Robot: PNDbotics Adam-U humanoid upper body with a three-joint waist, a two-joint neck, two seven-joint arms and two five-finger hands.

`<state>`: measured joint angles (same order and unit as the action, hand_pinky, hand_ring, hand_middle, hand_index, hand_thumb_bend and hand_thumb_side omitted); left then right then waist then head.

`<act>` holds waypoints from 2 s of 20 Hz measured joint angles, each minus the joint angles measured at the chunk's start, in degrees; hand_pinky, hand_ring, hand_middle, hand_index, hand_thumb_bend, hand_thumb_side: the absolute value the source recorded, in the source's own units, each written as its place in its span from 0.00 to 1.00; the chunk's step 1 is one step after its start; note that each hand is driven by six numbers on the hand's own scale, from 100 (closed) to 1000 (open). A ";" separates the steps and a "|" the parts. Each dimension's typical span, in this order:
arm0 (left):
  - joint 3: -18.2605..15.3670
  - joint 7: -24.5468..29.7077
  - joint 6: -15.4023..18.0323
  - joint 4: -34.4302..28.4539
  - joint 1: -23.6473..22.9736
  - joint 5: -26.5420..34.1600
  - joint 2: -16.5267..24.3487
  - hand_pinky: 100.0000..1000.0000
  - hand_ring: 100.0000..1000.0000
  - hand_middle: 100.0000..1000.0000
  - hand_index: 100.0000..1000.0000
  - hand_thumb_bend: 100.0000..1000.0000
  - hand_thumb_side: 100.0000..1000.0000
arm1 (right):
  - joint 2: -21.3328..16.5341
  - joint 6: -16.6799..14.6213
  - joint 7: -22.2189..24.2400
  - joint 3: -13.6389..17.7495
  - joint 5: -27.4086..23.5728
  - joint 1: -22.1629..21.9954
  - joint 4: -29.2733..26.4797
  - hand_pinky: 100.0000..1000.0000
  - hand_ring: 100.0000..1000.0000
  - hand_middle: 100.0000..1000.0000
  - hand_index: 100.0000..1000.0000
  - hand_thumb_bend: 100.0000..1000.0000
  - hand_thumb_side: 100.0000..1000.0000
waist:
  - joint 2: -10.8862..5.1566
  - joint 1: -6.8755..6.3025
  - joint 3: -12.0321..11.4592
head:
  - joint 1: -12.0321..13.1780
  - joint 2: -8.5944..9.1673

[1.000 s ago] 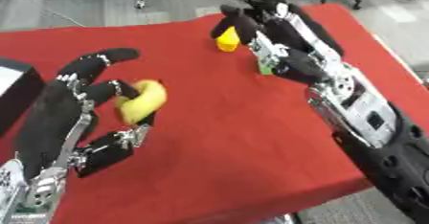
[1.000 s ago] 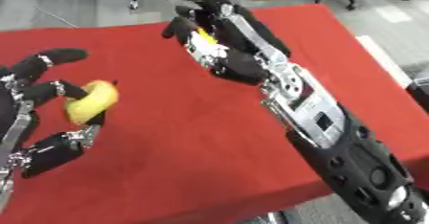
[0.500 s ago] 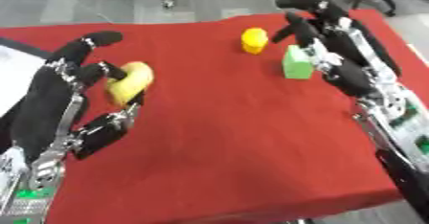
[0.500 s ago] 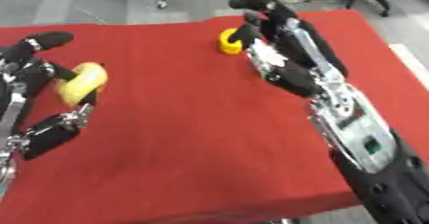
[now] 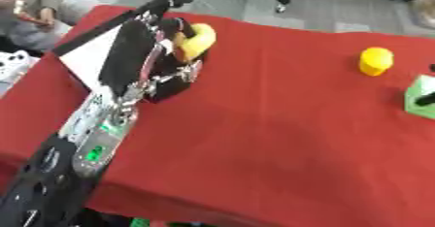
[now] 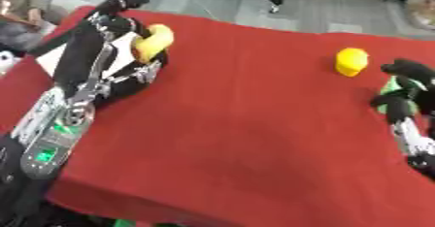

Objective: Pick up the objects with one hand, pass them to the other hand, and then place them into the box on the other side of the table.

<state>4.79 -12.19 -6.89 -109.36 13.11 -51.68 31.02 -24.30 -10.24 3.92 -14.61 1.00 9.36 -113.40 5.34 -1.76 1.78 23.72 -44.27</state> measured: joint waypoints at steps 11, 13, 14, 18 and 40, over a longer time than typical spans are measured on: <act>-2.61 3.03 -7.05 24.70 6.02 -1.29 12.41 0.84 0.76 0.77 0.48 0.29 0.00 | 3.07 -1.29 2.72 -1.69 2.52 -1.81 1.87 1.00 0.57 0.80 0.88 0.00 0.48 | -0.17 0.14 1.17 | 0.88 0.00; -2.56 4.33 -7.54 28.95 7.00 -2.45 13.09 0.86 0.78 0.82 0.70 0.44 0.14 | 3.28 -1.52 3.03 -1.72 2.71 -1.82 2.22 1.00 0.57 0.80 0.88 0.00 0.48 | -0.19 0.21 1.45 | 0.69 0.00; -2.47 5.36 -7.80 30.93 7.40 -3.16 13.30 0.88 0.80 0.84 0.81 0.54 0.28 | 3.30 -1.61 3.12 -1.74 2.73 -1.82 2.39 1.00 0.57 0.80 0.88 0.00 0.48 | -0.21 0.23 1.51 | 0.58 0.00; -2.43 12.61 -8.10 35.52 8.18 -6.04 13.37 0.98 0.90 0.95 1.00 0.99 0.71 | 3.66 -1.81 3.32 -1.89 2.77 -1.83 2.88 1.00 0.57 0.80 0.88 0.00 0.48 | -0.26 0.23 1.74 | 0.09 0.00; -4.48 10.07 13.24 -4.01 0.85 31.51 0.56 0.71 0.74 0.79 0.84 0.00 0.77 | -7.95 0.74 -4.90 3.92 3.86 -0.01 6.40 1.00 0.70 0.92 0.94 0.00 0.35 | 0.36 2.39 -1.08 | -32.64 -0.01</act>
<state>0.30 -2.12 6.35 -113.37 13.95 -20.17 31.58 -32.25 -9.50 -0.98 -10.69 4.85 9.35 -106.99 5.71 0.63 0.70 -8.93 -44.28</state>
